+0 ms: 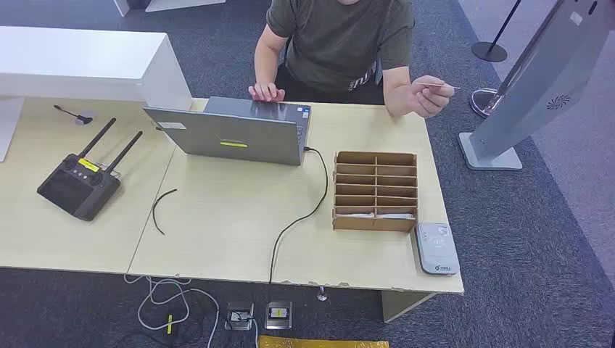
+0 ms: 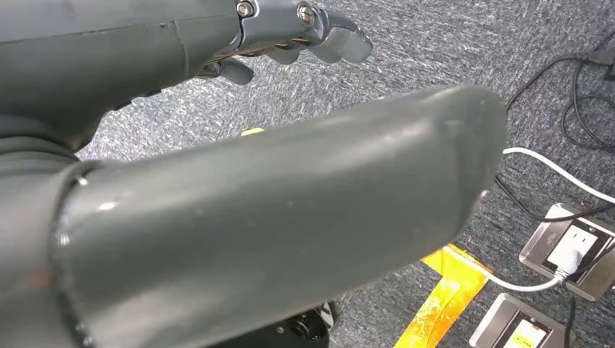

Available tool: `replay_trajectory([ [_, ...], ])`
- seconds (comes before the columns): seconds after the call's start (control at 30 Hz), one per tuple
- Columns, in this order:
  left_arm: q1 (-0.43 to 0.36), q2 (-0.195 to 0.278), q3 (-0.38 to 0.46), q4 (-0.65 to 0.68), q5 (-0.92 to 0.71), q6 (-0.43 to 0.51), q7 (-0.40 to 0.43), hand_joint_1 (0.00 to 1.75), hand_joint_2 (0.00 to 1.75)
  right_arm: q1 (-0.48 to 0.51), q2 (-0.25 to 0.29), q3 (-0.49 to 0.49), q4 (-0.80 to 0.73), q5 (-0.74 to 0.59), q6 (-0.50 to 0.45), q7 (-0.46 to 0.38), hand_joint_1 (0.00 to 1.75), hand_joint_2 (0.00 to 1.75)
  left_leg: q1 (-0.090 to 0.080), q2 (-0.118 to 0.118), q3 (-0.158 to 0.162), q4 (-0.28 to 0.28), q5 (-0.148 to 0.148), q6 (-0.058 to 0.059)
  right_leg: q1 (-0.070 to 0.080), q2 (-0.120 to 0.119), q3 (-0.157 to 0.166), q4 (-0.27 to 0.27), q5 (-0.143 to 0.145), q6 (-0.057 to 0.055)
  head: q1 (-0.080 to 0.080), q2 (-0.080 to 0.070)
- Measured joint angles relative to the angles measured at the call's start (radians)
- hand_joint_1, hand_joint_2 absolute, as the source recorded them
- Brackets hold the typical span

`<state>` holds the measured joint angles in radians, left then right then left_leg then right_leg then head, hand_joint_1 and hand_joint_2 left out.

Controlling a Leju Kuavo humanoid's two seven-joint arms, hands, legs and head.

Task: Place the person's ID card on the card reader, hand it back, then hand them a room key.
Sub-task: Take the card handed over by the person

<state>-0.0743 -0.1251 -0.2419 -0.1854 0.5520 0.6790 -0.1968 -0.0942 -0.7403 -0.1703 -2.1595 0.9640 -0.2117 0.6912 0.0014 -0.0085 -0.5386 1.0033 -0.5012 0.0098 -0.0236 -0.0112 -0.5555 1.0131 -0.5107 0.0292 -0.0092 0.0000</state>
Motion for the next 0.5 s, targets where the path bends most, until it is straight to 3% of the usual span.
replay_trajectory([
  [0.07, 0.000, 0.003, -0.013, -0.004, 0.012, 0.001, 0.000, 0.00, 0.00, -0.064, -0.004, 0.078, 0.003, -0.007, 0.044, 0.000, 0.00, 1.75, 0.000, 0.000, -0.001, 0.000, 0.000, 0.000, 0.000, 0.000, 0.000, 0.000, 0.000, 0.000, 0.000, 0.000],
  [0.2, 0.000, 0.011, -0.063, -0.016, 0.057, 0.006, 0.000, 0.00, 0.00, -0.299, 0.000, 0.369, 0.058, -0.064, 0.148, 0.000, 0.00, 1.75, 0.001, -0.001, -0.002, 0.000, 0.001, -0.001, 0.001, -0.002, 0.000, 0.000, 0.000, 0.000, 0.000, 0.000],
  [0.5, 0.000, 0.015, -0.109, -0.016, 0.075, 0.012, 0.000, 0.00, 0.00, -0.437, 0.032, 0.632, 0.178, -0.071, 0.243, 0.000, 0.00, 1.75, 0.001, -0.006, -0.003, 0.000, 0.001, -0.001, 0.001, -0.006, -0.002, 0.000, 0.000, 0.000, 0.000, 0.000],
])
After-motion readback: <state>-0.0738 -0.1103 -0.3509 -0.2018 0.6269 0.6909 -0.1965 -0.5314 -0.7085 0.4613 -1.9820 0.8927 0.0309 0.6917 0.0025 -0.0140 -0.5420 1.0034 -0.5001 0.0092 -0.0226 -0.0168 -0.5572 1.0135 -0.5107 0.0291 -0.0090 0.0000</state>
